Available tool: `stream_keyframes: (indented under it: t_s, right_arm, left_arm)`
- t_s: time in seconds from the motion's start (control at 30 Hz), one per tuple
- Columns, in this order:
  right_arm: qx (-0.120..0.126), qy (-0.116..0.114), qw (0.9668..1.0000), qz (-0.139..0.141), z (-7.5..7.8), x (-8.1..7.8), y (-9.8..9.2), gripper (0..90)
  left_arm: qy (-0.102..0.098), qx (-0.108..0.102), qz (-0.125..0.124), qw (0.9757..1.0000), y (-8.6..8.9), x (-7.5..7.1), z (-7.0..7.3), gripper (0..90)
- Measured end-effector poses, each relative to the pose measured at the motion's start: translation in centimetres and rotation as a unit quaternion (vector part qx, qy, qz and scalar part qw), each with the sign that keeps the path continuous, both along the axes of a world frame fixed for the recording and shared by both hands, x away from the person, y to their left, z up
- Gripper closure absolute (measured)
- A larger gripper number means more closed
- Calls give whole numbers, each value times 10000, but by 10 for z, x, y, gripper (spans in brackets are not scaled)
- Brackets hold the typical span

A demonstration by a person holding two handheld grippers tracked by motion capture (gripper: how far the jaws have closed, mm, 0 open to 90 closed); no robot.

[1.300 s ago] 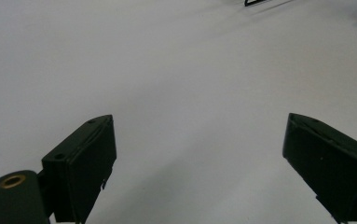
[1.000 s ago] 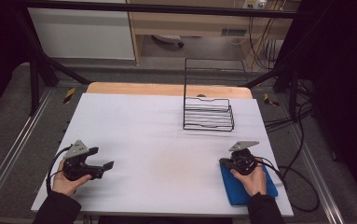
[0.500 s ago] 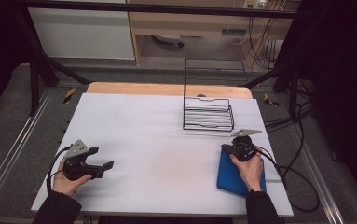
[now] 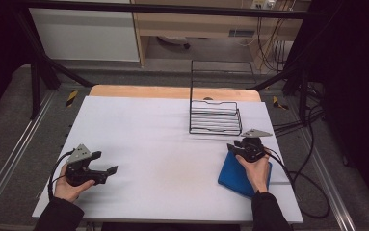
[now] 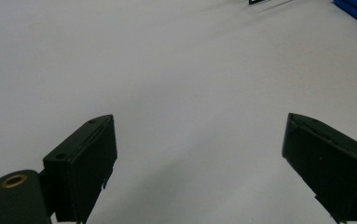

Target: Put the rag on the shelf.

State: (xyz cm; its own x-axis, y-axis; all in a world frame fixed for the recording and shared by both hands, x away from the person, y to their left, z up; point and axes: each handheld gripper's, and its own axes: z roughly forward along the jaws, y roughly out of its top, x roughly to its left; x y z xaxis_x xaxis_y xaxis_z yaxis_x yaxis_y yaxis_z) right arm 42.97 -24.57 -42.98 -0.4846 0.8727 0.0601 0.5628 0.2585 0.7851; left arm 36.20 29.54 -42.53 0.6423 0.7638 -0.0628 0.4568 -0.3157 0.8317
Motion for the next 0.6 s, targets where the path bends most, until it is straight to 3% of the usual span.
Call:
stream_keyframes:
  t_s: [0.03, 0.1, 0.3, 0.33, 0.47, 0.6]
  right_arm:
    - [121, -56, 9998, 144, 8, -10, -3, 437]
    - [144, -75, 9994, 302, 13, -22, -3, 345]
    - [167, 83, 9978, 631, 11, -49, 3, 242]
    - [63, 163, 9971, 741, 8, -58, 8, 229]
    - [17, 267, 9957, 891, 3, -71, 14, 289]
    - [10, 419, 9923, 1162, -2, -82, 19, 484]
  left_arm:
    - [2, 4, 16, 10000, 0, 0, 0, 94]
    - [7, 8, 27, 10000, 0, 0, 0, 86]
    - [20, 13, 49, 10000, -1, 0, 0, 78]
    - [16, 30, 40, 10000, -1, 0, 0, 74]
    - [16, 27, 46, 10000, 0, 0, 0, 74]
    - [12, 17, 36, 10000, 0, 0, 0, 74]
